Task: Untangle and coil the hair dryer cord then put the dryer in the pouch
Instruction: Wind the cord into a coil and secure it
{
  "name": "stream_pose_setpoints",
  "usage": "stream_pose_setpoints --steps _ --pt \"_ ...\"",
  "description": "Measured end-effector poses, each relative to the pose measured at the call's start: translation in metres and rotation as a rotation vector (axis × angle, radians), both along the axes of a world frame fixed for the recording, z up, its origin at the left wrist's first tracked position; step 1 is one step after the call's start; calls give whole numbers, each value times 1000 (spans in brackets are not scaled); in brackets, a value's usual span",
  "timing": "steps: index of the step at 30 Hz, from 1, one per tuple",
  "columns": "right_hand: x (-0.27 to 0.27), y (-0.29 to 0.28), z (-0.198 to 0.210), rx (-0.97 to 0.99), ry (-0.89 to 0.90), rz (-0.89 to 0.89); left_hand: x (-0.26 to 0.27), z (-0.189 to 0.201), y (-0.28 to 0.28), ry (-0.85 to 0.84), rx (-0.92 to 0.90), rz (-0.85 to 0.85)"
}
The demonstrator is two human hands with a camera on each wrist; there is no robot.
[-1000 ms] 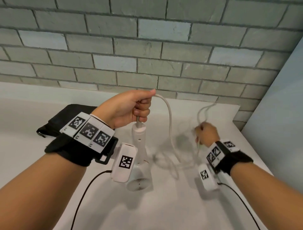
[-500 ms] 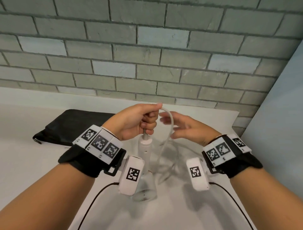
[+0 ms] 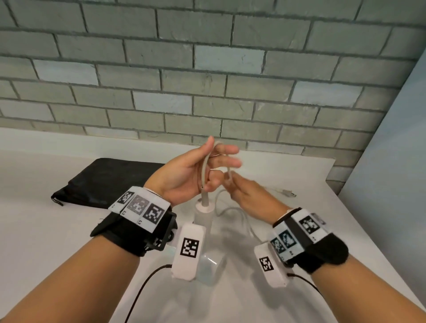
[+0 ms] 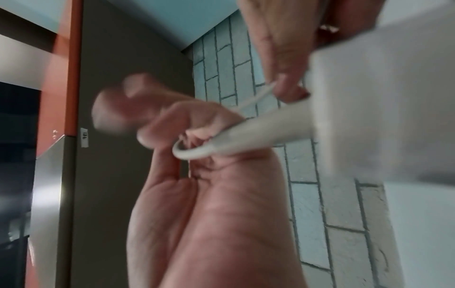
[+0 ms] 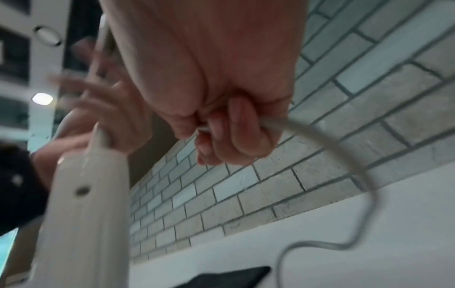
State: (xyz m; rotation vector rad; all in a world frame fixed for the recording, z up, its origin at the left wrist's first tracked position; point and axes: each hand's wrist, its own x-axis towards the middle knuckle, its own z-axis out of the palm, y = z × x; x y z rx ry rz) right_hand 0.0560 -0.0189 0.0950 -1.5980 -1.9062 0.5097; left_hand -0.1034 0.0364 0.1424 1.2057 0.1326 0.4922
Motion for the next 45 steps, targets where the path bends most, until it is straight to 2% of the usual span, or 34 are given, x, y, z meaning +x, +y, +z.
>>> stream_pose_setpoints --steps 3,7,10,12,17,20,24,28,30,35,40,43,45 --pt "-9 -7 -17 -11 -109 50 1 -8 0 -104 -49 96" --pt "-5 -27 -14 43 32 90 -2 -14 7 -110 95 286" --pt "2 -42 2 157 150 113 -6 -14 9 -63 240 359" --pt "5 -48 16 217 198 116 -7 -12 7 -13 413 396" --pt "7 -57 59 431 207 91 -6 1 -7 223 771 391" --pt "5 -57 75 541 104 81 -4 2 -14 293 836 327" --pt "5 -46 79 605 67 0 -5 -3 -17 321 758 217" --pt "8 -34 68 569 85 -96 -8 -6 -17 208 573 130" --pt "9 -27 64 565 66 -142 -8 -7 -19 188 566 140" --pt "6 -11 67 566 30 -189 0 -14 -20 83 490 292" --pt "7 -3 70 586 -56 -227 2 -14 -22 -22 329 125" --pt "7 3 54 534 -131 -200 1 -16 -19 -28 273 89" --pt "8 8 34 430 -94 -161 0 -18 -18 -23 218 57"
